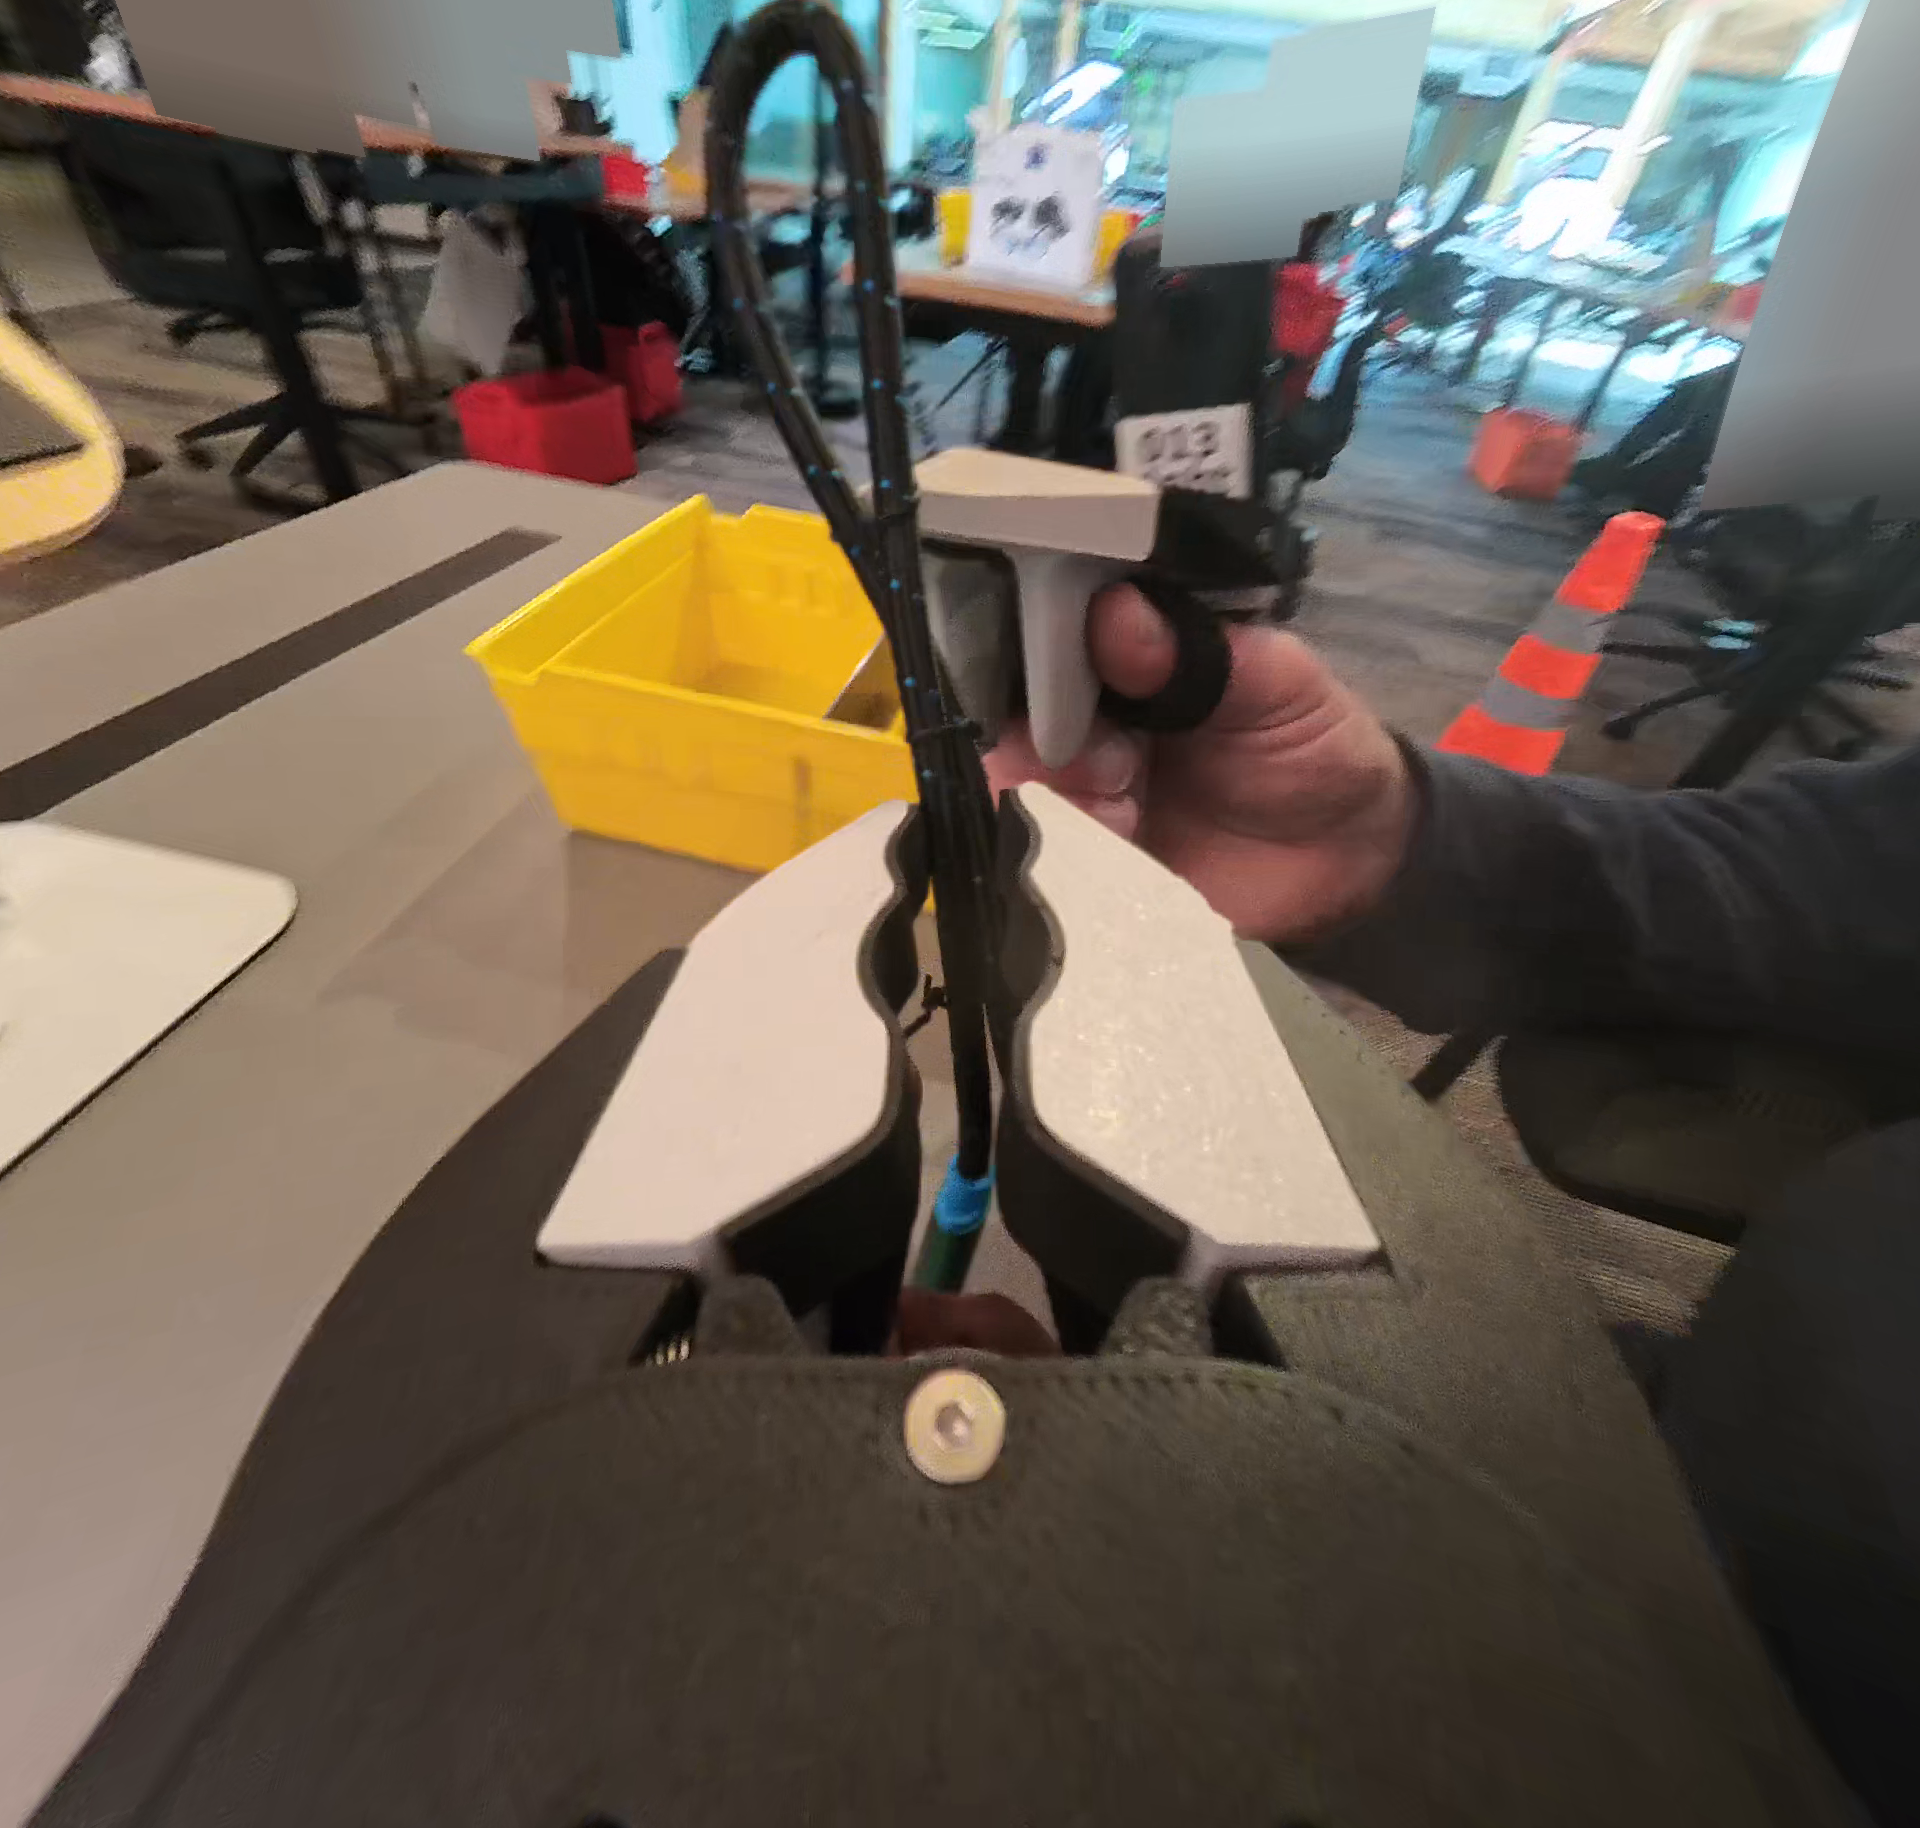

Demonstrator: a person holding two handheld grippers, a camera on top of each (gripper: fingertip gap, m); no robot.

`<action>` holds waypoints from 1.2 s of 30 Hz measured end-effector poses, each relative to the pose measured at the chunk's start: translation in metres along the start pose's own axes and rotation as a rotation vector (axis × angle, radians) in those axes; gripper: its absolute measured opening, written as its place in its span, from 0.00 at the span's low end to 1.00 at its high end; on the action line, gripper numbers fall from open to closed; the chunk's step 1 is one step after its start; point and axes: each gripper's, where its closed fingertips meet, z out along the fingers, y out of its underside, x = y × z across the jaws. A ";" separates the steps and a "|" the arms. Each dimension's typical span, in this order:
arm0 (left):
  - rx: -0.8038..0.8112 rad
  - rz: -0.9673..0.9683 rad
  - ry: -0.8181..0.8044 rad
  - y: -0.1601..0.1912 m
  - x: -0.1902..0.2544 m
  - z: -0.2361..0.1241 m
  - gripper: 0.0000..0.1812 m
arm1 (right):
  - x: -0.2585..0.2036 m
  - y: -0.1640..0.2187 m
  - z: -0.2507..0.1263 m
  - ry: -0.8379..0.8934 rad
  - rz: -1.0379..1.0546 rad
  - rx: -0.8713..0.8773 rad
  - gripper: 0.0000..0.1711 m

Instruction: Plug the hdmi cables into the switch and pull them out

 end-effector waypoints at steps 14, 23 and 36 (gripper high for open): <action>-0.080 -0.071 -0.166 0.021 -0.017 -0.009 0.06 | 0.024 0.028 0.002 0.081 0.063 -0.079 0.00; -0.138 -0.039 -0.275 0.027 -0.034 -0.022 0.06 | 0.014 0.037 0.000 0.199 -0.418 -0.328 0.09; -0.322 0.129 -0.423 0.041 -0.038 -0.025 0.06 | 0.013 0.048 0.019 0.242 -1.076 -0.630 0.05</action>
